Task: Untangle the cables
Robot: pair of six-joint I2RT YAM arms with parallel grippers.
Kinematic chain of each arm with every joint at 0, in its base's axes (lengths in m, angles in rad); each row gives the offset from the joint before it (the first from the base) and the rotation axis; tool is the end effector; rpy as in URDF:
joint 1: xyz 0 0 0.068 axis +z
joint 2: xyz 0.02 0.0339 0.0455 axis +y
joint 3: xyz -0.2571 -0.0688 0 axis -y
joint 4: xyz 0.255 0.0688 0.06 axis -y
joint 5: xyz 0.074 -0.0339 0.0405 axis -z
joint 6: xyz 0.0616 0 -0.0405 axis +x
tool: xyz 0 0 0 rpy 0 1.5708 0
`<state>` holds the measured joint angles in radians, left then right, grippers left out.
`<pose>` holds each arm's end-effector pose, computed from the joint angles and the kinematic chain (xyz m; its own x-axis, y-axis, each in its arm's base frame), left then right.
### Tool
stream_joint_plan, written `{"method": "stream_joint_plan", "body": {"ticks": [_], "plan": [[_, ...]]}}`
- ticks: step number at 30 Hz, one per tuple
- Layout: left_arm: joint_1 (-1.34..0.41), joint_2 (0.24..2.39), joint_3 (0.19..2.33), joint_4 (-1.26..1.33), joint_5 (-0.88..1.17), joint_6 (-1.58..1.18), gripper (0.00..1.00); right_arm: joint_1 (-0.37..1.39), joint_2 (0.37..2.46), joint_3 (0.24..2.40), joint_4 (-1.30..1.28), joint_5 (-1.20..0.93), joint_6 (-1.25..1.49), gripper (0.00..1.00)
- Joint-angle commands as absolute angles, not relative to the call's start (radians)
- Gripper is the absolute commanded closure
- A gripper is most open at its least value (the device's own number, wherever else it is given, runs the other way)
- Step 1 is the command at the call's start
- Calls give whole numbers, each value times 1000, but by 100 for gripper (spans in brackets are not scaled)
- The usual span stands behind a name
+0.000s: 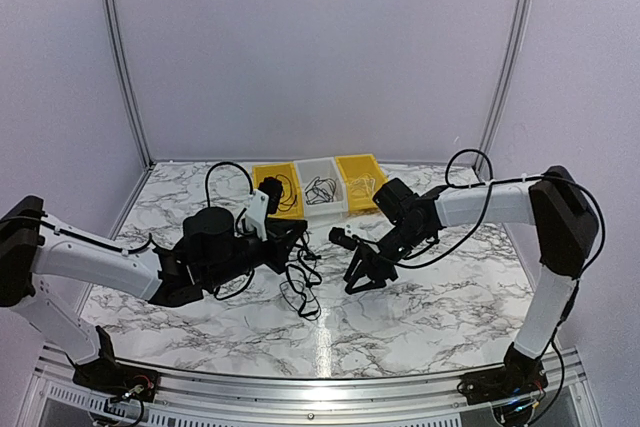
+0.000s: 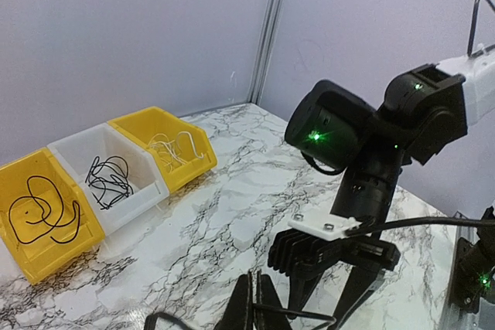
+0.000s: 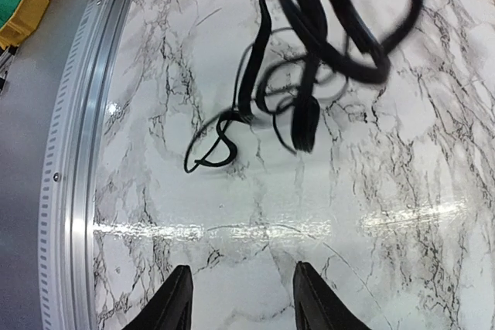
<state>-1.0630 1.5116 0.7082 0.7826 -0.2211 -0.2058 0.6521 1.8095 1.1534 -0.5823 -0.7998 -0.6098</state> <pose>0.1864 -0.3072 0.2255 -0.1623 -0.1183 -0.9796 0.7281 0.6557 -0.1998 0.2574 0.2521 0.1448 -0.2672 -0.7061 -0.6558 -0.9294 0.0091 0.3689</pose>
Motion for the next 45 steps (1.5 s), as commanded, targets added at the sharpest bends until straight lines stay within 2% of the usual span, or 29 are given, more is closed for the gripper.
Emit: {"method": "stream_joint_plan", "body": {"ticks": [1,14,20,27,32,37,41,45], "plan": [[-1072,1430,677,830,-261,-229,100,658,1836,1181,-500,-810,-536,55],[-1076,1390,645,804,-273,-266,100,679,1705,1202,-409,-744,-530,55],[-1080,1389,656,795,-280,-268,100,771,1724,1205,-373,-726,-521,55],[-1086,1390,660,793,-291,-272,100,799,1727,1234,-330,-683,-485,55],[-1088,1384,661,792,-301,-277,100,794,1684,1208,-311,-556,-495,56],[-1088,1384,656,790,-308,-289,100,759,1584,1120,-303,-520,-545,56],[-1088,1419,630,791,-368,-302,100,777,1547,1066,-258,-556,-534,58],[-1087,1499,601,791,-505,-319,100,799,1598,1070,-238,-539,-538,62]]}}
